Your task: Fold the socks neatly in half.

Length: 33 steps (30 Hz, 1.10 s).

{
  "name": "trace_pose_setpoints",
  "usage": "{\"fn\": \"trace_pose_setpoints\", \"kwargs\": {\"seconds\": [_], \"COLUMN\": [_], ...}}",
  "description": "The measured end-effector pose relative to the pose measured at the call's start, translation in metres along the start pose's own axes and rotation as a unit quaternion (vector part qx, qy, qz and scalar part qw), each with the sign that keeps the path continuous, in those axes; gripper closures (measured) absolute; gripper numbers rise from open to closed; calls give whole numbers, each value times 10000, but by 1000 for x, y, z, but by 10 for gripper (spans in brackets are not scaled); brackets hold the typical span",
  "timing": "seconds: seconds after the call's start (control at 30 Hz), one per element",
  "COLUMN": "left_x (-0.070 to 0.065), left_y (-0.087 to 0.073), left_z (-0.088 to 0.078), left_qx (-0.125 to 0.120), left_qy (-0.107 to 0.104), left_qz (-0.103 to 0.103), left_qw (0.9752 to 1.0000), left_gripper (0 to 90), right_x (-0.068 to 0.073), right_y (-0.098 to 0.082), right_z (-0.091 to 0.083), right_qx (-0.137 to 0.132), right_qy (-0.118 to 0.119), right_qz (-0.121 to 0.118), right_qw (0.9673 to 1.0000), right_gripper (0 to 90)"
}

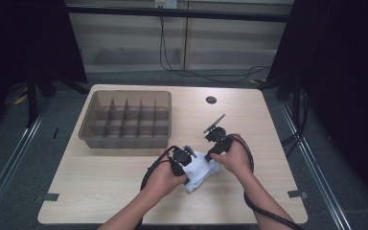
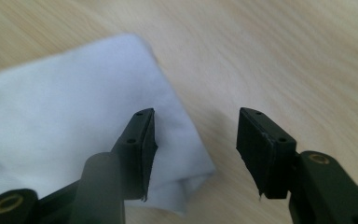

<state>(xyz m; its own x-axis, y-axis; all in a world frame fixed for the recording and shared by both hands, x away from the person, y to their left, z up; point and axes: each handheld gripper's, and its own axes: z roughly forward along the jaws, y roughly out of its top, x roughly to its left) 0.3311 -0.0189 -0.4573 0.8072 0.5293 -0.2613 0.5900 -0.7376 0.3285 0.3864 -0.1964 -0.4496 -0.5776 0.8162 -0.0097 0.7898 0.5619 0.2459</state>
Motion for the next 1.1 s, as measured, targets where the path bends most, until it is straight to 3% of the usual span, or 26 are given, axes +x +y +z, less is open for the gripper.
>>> {"fn": "trace_pose_setpoints", "kwargs": {"seconds": [0.17,0.3,0.37,0.57,0.87,1.1], "left_x": [0,0,-1,0,0,0], "left_y": [-1,-2,-2,-1,-1,-2], "left_z": [-1,-1,-1,0,-1,0], "left_qx": [33,2,-20,-4,-7,-26], "left_qy": [13,22,11,-5,1,0], "left_qz": [27,27,5,-13,24,-4], "left_qw": [10000,10000,10000,10000,10000,10000], "left_gripper": [877,877,875,867,867,867], "right_x": [-6,-11,-15,-11,-5,-3], "right_y": [-10,-17,-21,-19,-16,-22], "right_z": [8,10,10,5,-11,7], "right_qx": [112,124,60,54,-137,116], "right_qy": [-4,-217,-51,-134,162,431], "right_qz": [168,109,266,128,84,150], "right_qw": [9998,9996,9996,9998,9997,9989], "right_gripper": [494,503,506,495,477,495]}}
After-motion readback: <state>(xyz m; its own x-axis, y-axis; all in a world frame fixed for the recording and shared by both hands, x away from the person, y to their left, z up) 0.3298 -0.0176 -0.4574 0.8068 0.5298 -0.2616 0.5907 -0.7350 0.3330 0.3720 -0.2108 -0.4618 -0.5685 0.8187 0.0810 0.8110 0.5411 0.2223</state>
